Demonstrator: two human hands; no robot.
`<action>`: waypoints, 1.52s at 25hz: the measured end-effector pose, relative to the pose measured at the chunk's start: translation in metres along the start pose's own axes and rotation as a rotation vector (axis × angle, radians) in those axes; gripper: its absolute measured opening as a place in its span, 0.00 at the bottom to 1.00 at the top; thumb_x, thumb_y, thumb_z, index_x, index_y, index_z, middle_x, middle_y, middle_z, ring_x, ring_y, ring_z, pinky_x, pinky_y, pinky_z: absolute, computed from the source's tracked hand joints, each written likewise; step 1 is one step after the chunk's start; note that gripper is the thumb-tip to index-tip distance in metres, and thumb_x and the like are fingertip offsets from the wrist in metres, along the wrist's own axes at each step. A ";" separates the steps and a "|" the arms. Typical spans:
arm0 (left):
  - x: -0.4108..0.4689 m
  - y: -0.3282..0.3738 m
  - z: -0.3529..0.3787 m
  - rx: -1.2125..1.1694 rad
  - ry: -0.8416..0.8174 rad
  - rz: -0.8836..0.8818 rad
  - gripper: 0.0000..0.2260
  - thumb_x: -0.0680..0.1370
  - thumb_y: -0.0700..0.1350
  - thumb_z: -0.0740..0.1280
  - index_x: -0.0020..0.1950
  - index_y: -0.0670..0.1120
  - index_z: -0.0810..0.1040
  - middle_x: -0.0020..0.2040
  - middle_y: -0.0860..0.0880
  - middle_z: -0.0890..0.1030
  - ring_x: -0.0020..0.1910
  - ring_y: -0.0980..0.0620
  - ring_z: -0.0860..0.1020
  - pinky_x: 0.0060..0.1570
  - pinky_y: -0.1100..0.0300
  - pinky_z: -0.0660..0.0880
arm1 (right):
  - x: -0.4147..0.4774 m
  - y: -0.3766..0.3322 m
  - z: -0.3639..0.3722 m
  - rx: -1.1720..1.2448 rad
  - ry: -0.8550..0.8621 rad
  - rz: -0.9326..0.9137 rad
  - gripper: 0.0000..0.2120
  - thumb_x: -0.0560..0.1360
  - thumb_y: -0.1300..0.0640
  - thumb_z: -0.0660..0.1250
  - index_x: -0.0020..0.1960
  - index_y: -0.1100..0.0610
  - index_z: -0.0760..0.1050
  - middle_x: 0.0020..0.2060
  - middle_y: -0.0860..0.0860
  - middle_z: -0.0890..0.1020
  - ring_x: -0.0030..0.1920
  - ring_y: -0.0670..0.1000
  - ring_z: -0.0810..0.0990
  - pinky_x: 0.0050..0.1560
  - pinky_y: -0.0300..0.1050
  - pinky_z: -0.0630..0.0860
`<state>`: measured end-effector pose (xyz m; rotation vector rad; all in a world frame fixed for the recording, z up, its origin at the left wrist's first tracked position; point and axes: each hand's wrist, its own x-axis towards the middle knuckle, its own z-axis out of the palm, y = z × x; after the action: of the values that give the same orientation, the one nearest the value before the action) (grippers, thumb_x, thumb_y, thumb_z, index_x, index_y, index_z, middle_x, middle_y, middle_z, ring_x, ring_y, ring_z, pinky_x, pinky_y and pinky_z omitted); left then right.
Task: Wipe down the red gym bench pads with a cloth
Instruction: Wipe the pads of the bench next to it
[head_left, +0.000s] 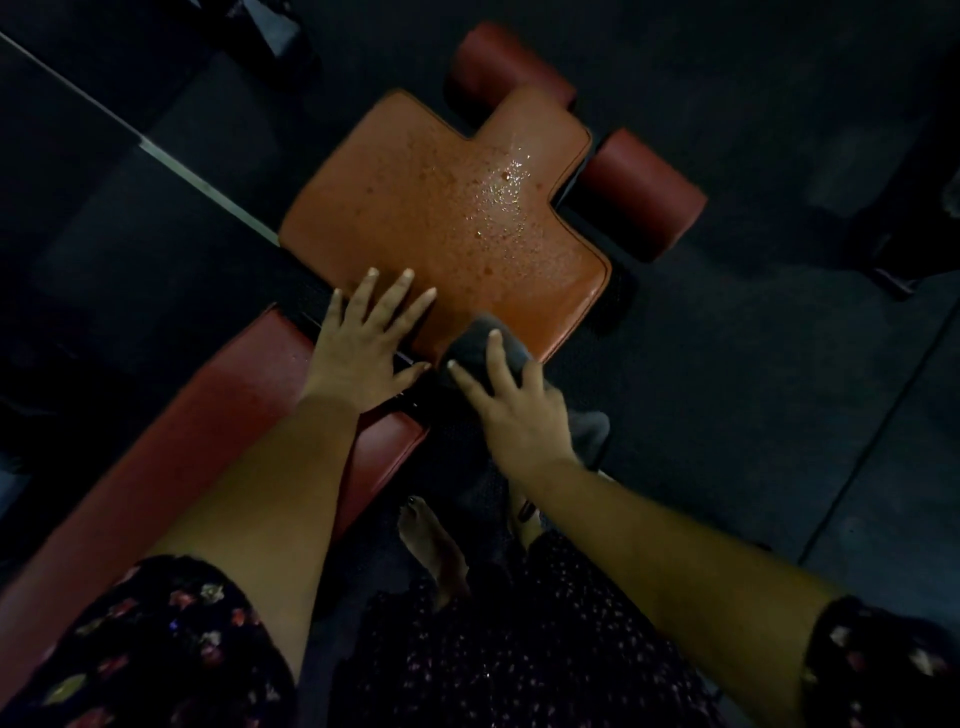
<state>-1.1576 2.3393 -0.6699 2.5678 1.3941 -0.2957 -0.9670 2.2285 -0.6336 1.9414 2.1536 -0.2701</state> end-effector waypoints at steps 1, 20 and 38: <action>0.001 -0.004 0.000 -0.018 0.000 -0.001 0.40 0.76 0.63 0.63 0.80 0.58 0.43 0.80 0.52 0.45 0.78 0.42 0.48 0.74 0.38 0.54 | 0.002 -0.002 0.002 -0.044 -0.007 -0.060 0.34 0.70 0.53 0.73 0.74 0.45 0.66 0.74 0.60 0.64 0.54 0.66 0.75 0.37 0.51 0.76; 0.003 -0.009 -0.005 -0.221 -0.023 -0.031 0.36 0.76 0.53 0.69 0.79 0.54 0.55 0.79 0.49 0.54 0.77 0.42 0.50 0.67 0.39 0.67 | 0.062 0.036 -0.050 0.110 -0.098 0.112 0.34 0.78 0.56 0.64 0.77 0.40 0.51 0.76 0.60 0.50 0.66 0.65 0.64 0.49 0.56 0.77; 0.014 -0.012 -0.005 -0.363 0.078 -0.136 0.33 0.75 0.56 0.69 0.76 0.50 0.62 0.78 0.47 0.56 0.77 0.42 0.53 0.69 0.35 0.62 | 0.114 0.113 -0.064 0.034 -0.066 0.290 0.30 0.78 0.56 0.64 0.75 0.37 0.59 0.69 0.56 0.63 0.60 0.63 0.69 0.41 0.52 0.71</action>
<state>-1.1599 2.3581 -0.6700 2.2167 1.4945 0.0377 -0.8686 2.3678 -0.6034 2.1966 1.8073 -0.3139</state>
